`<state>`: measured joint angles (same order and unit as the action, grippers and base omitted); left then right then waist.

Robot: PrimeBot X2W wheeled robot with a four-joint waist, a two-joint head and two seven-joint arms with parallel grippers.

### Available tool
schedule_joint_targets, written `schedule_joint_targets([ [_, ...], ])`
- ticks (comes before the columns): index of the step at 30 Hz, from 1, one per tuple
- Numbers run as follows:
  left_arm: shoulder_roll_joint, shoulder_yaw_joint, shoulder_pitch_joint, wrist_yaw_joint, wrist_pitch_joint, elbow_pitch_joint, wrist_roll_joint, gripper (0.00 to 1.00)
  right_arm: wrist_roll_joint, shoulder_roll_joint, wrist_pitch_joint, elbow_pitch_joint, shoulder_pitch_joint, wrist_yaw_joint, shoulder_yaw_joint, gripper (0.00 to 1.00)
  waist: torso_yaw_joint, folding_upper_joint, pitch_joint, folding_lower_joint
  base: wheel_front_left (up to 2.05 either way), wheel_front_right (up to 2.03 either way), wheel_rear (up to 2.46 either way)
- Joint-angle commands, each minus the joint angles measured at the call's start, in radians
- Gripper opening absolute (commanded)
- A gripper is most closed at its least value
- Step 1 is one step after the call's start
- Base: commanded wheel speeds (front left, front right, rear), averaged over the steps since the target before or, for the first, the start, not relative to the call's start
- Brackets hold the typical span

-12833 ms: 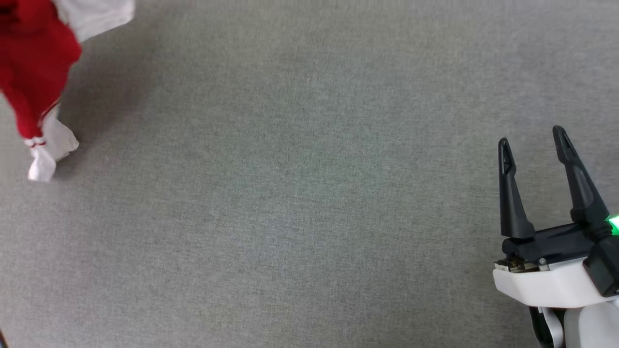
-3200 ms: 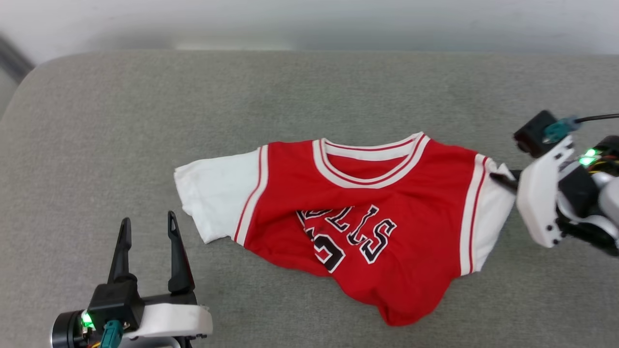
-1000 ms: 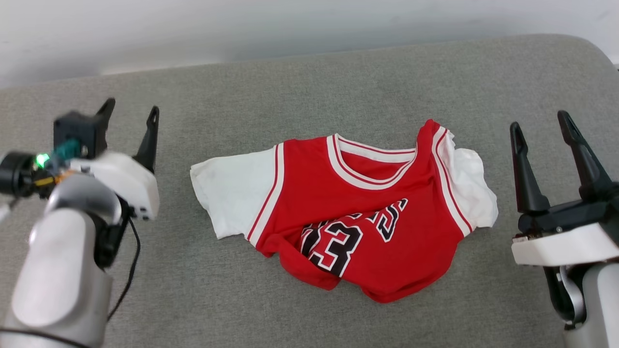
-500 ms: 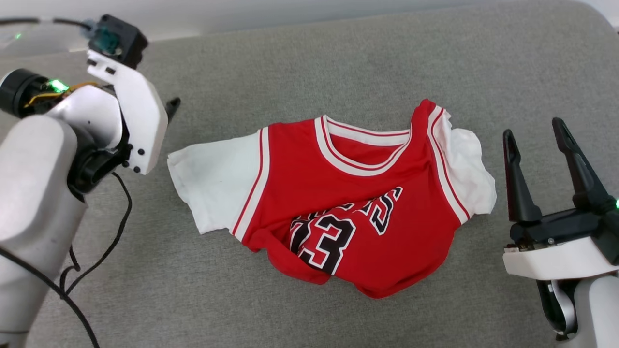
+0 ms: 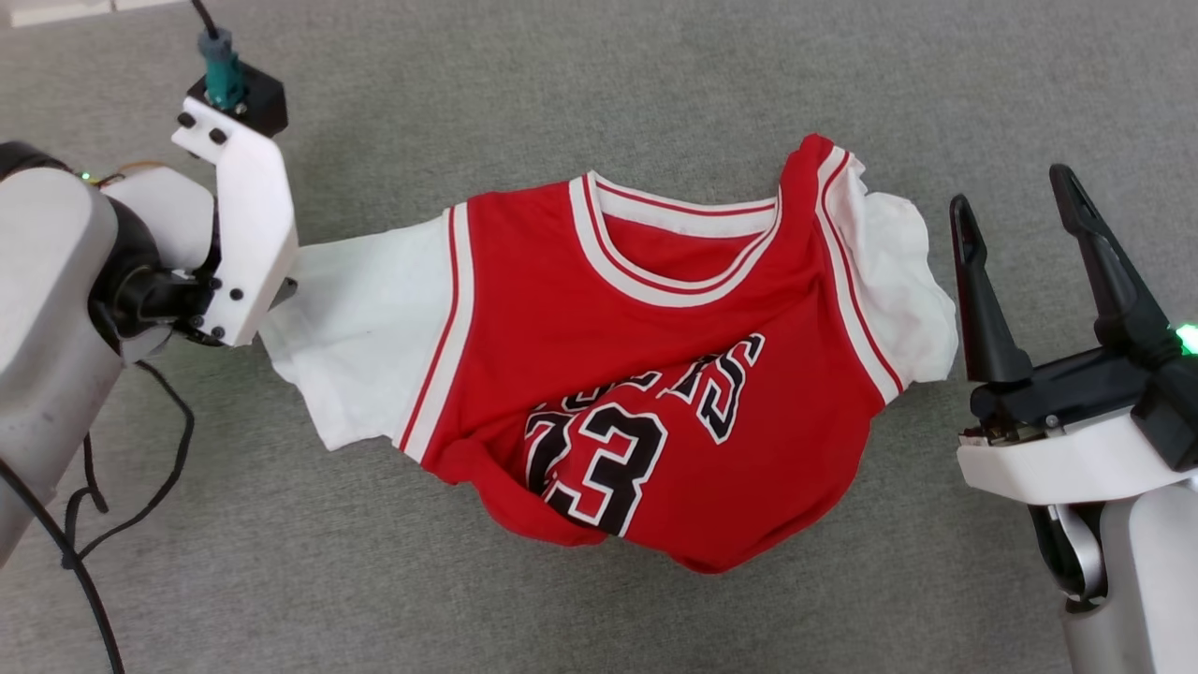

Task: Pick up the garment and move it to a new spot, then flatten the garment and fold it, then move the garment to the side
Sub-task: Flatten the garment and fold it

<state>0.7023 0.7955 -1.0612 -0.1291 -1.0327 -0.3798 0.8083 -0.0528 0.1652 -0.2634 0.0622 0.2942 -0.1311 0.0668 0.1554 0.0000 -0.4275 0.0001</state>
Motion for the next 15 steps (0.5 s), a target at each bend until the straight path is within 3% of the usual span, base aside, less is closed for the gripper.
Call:
schedule_joint_targets([
  [1,0.005,0.016,-0.009,0.0,-0.009,-0.024,0.025,1.0,0.0,0.005,-0.002,-0.001,0.021,0.001,0.003,1.0,0.017,0.0,-0.023,-0.0001,0.0,0.0,0.0],
  [7,0.01,0.118,0.025,0.0,-0.015,-0.052,0.063,1.0,0.001,0.009,-0.002,-0.012,0.037,0.001,0.006,1.0,0.027,0.0,-0.035,-0.0001,0.0,0.0,0.0],
  [8,0.009,0.134,0.029,0.0,-0.011,-0.052,0.069,0.88,0.001,0.01,-0.002,-0.016,0.037,0.001,0.005,1.0,0.026,0.0,-0.032,-0.0001,0.0,0.0,0.0],
  [9,0.011,0.148,0.029,0.0,-0.009,-0.052,0.076,0.0,0.0,0.012,-0.002,-0.021,0.039,0.001,0.001,1.0,0.024,0.0,-0.027,-0.0001,0.0,0.0,0.0],
  [15,0.044,0.175,0.01,0.0,0.072,-0.029,0.121,0.0,0.003,0.059,-0.002,-0.047,0.075,0.001,-0.023,1.0,0.002,0.0,0.039,-0.0001,0.0,0.0,0.0],
])
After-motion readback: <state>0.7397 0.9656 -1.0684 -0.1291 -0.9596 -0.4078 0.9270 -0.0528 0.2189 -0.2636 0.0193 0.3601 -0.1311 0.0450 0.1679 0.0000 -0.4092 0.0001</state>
